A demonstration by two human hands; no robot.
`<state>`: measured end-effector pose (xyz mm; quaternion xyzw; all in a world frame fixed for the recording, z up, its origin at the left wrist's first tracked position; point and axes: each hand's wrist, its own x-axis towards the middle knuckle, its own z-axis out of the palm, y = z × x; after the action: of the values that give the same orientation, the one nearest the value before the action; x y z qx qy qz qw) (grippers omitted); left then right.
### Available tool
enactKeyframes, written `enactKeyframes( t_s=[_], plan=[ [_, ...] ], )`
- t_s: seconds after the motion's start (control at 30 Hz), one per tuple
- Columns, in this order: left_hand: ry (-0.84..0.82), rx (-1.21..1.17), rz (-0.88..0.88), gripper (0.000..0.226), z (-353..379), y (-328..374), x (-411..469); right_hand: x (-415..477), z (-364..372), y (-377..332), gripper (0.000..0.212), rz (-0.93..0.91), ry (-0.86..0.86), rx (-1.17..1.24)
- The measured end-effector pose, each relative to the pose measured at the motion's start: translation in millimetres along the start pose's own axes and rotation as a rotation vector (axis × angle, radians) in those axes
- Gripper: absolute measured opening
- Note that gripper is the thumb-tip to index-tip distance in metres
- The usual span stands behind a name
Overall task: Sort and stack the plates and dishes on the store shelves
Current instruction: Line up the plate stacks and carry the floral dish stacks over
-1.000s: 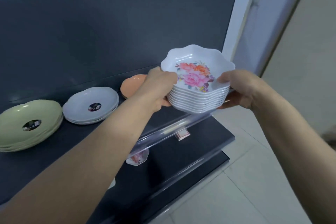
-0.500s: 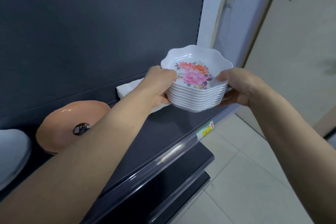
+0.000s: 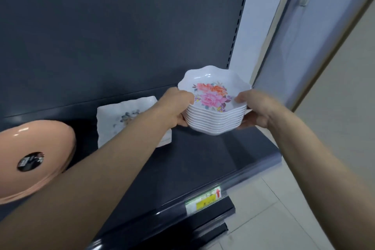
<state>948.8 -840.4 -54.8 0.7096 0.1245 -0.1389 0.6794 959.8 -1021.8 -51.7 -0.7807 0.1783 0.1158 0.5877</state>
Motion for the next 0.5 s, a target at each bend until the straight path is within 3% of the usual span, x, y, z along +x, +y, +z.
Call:
enactKeyframes(
  t_s=[0.17, 0.5],
  plan=[
    [0.168, 0.013, -0.064, 0.039, 23, -11, 28, 53, -7, 5, 0.018, 0.013, -0.155, -0.029],
    [0.367, -0.128, -0.145, 0.044, 35, -33, 52, 110, 4, 20, 0.021, 0.022, -0.358, -0.083]
  ],
)
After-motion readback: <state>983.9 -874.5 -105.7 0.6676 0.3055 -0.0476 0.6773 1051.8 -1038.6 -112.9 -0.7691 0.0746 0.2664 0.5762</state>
